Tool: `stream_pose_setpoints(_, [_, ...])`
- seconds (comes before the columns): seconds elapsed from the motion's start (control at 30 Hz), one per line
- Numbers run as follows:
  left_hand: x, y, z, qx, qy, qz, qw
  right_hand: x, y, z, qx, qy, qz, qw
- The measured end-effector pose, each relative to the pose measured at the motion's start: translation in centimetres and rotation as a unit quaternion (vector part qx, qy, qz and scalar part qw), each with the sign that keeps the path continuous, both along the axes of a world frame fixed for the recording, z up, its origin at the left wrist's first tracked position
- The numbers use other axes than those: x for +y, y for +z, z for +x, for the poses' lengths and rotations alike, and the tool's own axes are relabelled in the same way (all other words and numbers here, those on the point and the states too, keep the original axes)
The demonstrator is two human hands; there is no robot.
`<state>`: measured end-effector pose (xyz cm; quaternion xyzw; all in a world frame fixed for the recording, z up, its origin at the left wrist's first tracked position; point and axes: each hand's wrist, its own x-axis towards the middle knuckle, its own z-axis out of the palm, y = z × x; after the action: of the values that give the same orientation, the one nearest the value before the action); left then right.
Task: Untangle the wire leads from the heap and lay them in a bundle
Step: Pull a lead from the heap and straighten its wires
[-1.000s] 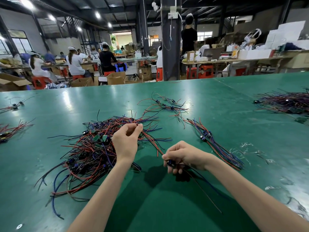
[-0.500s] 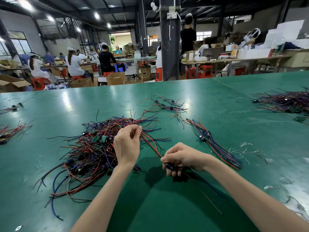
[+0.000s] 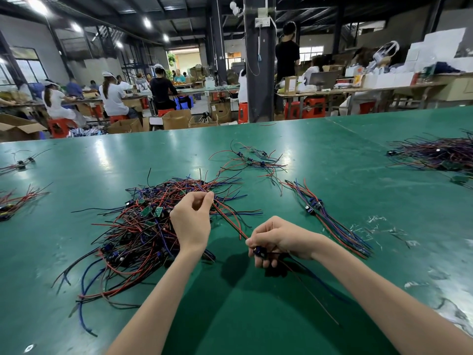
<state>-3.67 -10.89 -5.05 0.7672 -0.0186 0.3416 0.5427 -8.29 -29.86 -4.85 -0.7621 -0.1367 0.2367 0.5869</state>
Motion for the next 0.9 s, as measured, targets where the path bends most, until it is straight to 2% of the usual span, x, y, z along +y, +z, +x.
stream_pose_setpoints(0.1, [-0.2, 0.0, -0.5, -0.108, 0.034, 0.111, 0.987, 0.0, 0.0, -0.1, -0.002, 0.006, -0.008, 1.0])
stream_pose_setpoints(0.2, [-0.1, 0.1, -0.3, -0.112, 0.039, 0.093, 0.989, -0.1, 0.1, -0.1, -0.002, 0.001, 0.0, 1.0])
stream_pose_setpoints(0.3, [-0.1, 0.1, 0.1, -0.007, 0.006, -0.034, 0.999, -0.1, 0.3, -0.1, -0.007, -0.002, 0.009, 1.0])
stream_pose_setpoints(0.4, [-0.2, 0.3, 0.3, 0.084, -0.035, -0.199, 0.976, -0.1, 0.4, -0.1, -0.01, 0.0, 0.014, 1.0])
stream_pose_setpoints(0.57, [-0.1, 0.8, 0.0, 0.145, -0.054, -0.283, 0.947, -0.1, 0.4, -0.1, -0.01, 0.007, 0.019, 1.0])
stream_pose_setpoints(0.77, [0.1, 1.9, -0.1, 0.233, -0.104, -0.434, 0.864, -0.3, 0.4, 0.0, -0.006, 0.017, 0.026, 1.0])
stream_pose_setpoints(0.9, [0.4, 2.2, 0.0, 0.283, -0.168, -0.47, 0.819, -0.3, 0.5, 0.0, -0.002, 0.02, 0.032, 0.999])
